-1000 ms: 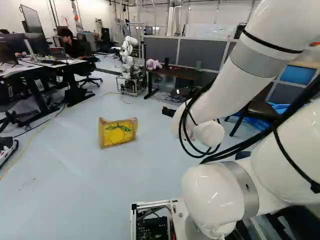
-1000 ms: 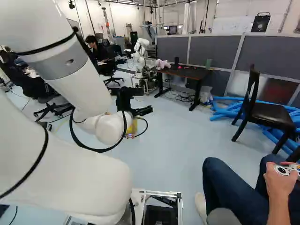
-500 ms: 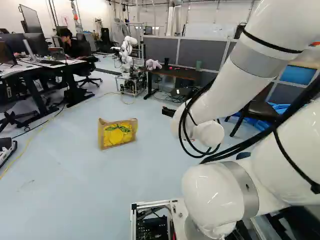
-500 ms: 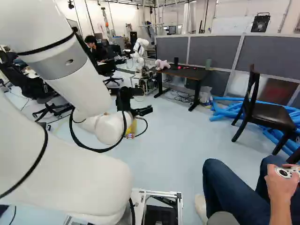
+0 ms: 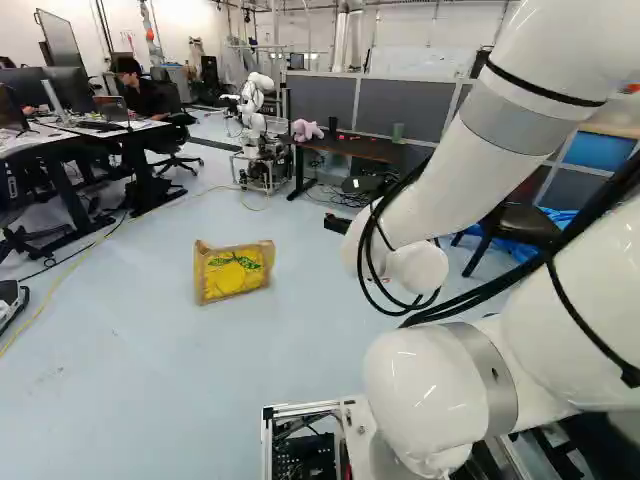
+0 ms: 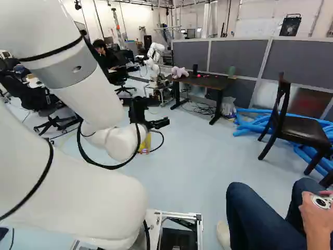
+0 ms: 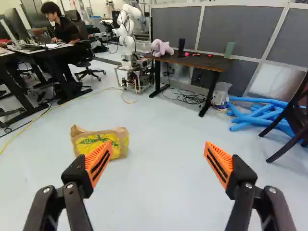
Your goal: Pick up the bag on the ground and place it on the table
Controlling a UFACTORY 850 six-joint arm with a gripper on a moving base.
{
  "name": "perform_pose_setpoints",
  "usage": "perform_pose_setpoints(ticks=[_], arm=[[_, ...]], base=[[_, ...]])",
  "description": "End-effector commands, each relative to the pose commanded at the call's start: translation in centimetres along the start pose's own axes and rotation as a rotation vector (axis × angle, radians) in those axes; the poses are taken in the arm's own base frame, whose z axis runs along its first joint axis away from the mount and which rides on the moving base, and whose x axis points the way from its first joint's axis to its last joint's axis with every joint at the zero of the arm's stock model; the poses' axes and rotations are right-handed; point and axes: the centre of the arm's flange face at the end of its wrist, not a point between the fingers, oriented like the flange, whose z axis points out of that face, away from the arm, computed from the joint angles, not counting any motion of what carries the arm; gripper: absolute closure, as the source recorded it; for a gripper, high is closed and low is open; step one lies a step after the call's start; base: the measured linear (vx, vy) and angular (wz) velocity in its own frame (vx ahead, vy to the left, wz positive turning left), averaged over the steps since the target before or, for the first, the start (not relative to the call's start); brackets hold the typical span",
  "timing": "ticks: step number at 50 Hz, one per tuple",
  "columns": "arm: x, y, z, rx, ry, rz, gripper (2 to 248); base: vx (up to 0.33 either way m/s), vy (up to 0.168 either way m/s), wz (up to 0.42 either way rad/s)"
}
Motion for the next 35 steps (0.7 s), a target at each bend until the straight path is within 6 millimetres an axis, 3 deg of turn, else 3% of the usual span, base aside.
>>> perform_pose_setpoints(ticks=[16,35], arm=[[0.00,0.00,0.00,0.000,0.000,0.000,3],[0.00,0.00,0.00,0.000,0.000,0.000,3]], base=[[0.100,0.015,0.064],[0.112,0.040,0.184]])
